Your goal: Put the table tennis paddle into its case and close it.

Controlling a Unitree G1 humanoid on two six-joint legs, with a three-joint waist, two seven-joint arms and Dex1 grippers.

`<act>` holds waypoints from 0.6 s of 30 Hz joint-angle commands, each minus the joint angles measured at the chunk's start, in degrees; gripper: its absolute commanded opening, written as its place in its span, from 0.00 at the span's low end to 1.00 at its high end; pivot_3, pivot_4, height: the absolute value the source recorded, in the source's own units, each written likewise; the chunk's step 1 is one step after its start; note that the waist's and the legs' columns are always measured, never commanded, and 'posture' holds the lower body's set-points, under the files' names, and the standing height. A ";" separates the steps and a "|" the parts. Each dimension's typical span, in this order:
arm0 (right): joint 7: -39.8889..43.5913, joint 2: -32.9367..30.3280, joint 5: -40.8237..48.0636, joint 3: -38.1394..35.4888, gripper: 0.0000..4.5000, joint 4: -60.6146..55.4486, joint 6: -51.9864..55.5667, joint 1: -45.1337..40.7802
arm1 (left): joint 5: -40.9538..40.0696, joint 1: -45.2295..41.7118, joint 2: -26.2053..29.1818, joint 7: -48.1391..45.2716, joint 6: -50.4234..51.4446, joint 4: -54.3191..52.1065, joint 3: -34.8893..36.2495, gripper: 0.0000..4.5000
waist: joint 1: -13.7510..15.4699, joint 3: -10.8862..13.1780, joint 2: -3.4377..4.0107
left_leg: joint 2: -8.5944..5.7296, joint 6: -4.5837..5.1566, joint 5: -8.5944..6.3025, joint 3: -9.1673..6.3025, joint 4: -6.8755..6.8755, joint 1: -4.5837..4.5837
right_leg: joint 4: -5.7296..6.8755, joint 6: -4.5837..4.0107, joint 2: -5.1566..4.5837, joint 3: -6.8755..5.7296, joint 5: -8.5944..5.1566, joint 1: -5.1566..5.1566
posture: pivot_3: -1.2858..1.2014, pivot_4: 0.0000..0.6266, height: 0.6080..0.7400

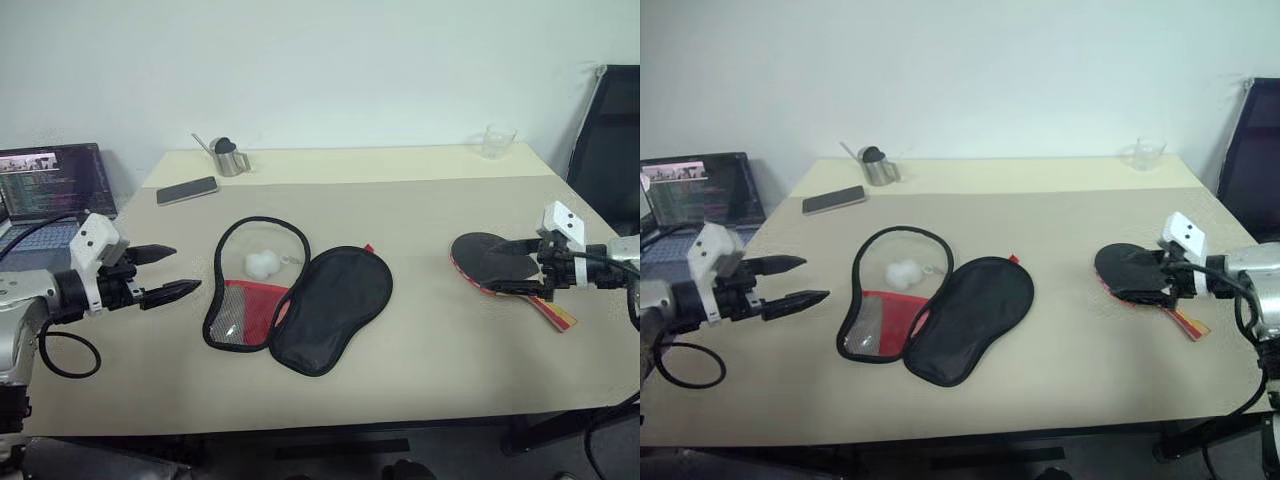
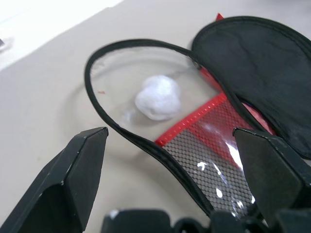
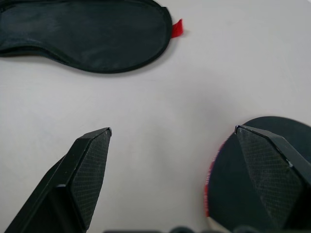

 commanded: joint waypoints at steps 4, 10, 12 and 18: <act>-2.44 -1.96 5.37 -4.91 1.00 -12.21 5.21 3.55 | 1.99 -6.53 -0.56 -0.70 -3.71 5.58 -2.43 1.00 | 0.13 -0.04 -0.07 | 0.00 0.01 0.00 -0.03 0.02 0.01 | 0.05 0.00 0.01 -0.06 0.00 0.01 | 0.52 0.24 1.00; -4.26 -1.04 6.30 -4.22 1.00 -13.42 5.82 2.87 | 1.17 -5.84 -1.05 -0.69 -1.75 5.59 -1.87 1.00 | -0.10 -0.09 -0.14 | 0.00 0.01 0.00 0.03 0.04 0.02 | 0.07 0.01 0.01 0.02 0.01 -0.01 | 0.52 0.24 1.00; -4.40 -1.41 6.11 -4.05 1.00 -12.65 5.29 2.48 | 1.60 -5.87 -1.29 -0.84 -1.49 6.11 -2.61 1.00 | -0.09 -0.09 -0.14 | 0.01 0.02 0.00 0.00 0.04 0.02 | 0.07 0.01 0.01 -0.02 0.01 -0.01 | 0.52 0.24 1.00; -4.56 -2.07 6.75 -4.85 1.00 -12.23 5.19 3.92 | 2.95 -6.82 -6.21 1.81 0.53 9.03 -5.19 1.00 | 0.08 -0.10 -0.16 | -0.02 0.07 -0.03 0.00 0.05 0.03 | 0.09 0.01 0.01 -0.01 0.01 0.02 | 0.52 0.24 1.00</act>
